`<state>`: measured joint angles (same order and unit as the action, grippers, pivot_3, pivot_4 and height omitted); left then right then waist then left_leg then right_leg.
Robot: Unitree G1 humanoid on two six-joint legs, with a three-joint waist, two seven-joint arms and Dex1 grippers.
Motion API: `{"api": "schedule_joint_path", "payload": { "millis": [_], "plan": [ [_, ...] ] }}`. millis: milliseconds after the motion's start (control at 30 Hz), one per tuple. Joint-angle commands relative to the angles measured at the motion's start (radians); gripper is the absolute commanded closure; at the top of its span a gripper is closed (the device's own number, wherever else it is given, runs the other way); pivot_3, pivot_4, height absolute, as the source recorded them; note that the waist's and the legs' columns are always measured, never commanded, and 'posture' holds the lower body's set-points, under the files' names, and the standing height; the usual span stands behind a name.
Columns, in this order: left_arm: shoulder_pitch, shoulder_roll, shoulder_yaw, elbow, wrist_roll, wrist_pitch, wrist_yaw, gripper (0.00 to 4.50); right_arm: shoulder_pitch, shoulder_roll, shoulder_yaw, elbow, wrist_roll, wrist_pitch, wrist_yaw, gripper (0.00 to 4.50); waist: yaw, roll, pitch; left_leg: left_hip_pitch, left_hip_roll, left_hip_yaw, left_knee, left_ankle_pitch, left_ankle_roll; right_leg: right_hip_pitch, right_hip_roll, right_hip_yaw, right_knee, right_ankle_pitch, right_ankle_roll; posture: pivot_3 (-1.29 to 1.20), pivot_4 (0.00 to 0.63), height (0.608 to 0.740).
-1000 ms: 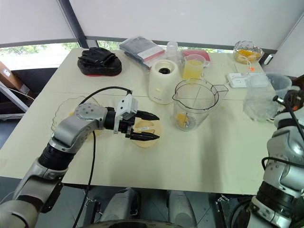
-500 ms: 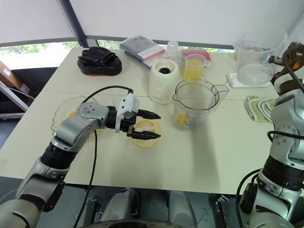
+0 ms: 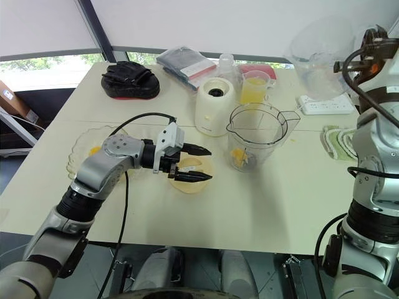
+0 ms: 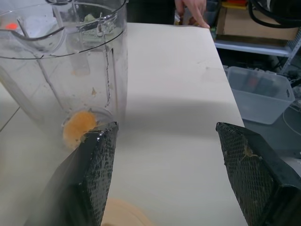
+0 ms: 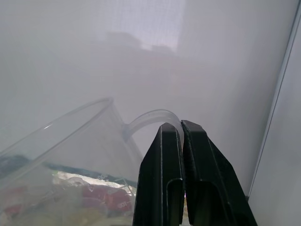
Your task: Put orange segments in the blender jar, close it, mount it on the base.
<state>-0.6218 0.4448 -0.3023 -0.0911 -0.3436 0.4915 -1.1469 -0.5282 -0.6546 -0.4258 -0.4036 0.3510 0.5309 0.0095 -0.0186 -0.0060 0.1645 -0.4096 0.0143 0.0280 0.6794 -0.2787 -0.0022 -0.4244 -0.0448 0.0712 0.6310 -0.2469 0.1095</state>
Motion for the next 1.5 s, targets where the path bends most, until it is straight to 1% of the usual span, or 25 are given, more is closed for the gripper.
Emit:
{"api": "schedule_joint_path", "payload": {
  "millis": [33, 500, 800, 967, 1200, 1500],
  "plan": [
    [-0.019, -0.003, -0.003, -0.003, 0.005, -0.024, -0.008, 1.03, -0.002, -0.040, 0.003, -0.072, -0.044, -0.039, 0.034, 4.46, 0.000, 0.000, 0.000, 0.000, 0.000, 0.000, 0.000, 0.000, 0.000, 0.000, 0.000, 0.000, 0.000, 0.000, 0.000, 0.00, 0.150, 0.740],
    [-0.030, -0.007, -0.003, 0.016, 0.017, -0.043, -0.017, 1.03, 0.053, -0.072, 0.053, -0.104, -0.159, -0.098, 0.154, 4.46, 0.001, 0.000, 0.000, 0.000, 0.000, 0.000, 0.000, 0.000, 0.000, 0.000, 0.000, 0.000, 0.000, 0.000, 0.000, 0.00, 0.150, 0.740],
    [-0.029, -0.009, 0.002, 0.018, 0.026, -0.047, -0.020, 1.03, 0.110, -0.112, 0.089, -0.106, -0.247, -0.173, 0.238, 4.46, 0.001, -0.001, 0.001, 0.000, 0.000, 0.000, 0.000, 0.000, 0.000, 0.000, 0.000, 0.000, 0.000, 0.000, 0.000, 0.00, 0.150, 0.740],
    [-0.027, -0.007, 0.003, 0.018, 0.027, -0.047, -0.021, 1.03, 0.172, -0.178, 0.133, -0.101, -0.338, -0.278, 0.315, 4.46, 0.002, -0.001, 0.001, 0.000, 0.000, 0.000, 0.000, 0.000, 0.000, 0.000, 0.000, 0.000, 0.000, 0.000, 0.000, 0.00, 0.150, 0.740],
    [-0.027, -0.009, 0.002, 0.017, 0.030, -0.050, -0.024, 1.03, 0.228, -0.175, 0.147, -0.089, -0.392, -0.356, 0.352, 4.46, 0.002, -0.002, 0.001, 0.000, 0.000, 0.000, 0.000, 0.000, 0.000, 0.000, 0.000, 0.000, 0.000, 0.000, 0.000, 0.00, 0.150, 0.740],
    [-0.022, -0.008, 0.004, 0.016, 0.031, -0.053, -0.024, 1.03, 0.229, -0.169, 0.148, -0.088, -0.430, -0.379, 0.374, 4.46, 0.004, -0.003, 0.002, 0.000, 0.000, 0.000, 0.000, 0.000, 0.000, 0.000, 0.000, 0.000, 0.000, 0.000, 0.000, 0.00, 0.150, 0.740]
  ]
}}
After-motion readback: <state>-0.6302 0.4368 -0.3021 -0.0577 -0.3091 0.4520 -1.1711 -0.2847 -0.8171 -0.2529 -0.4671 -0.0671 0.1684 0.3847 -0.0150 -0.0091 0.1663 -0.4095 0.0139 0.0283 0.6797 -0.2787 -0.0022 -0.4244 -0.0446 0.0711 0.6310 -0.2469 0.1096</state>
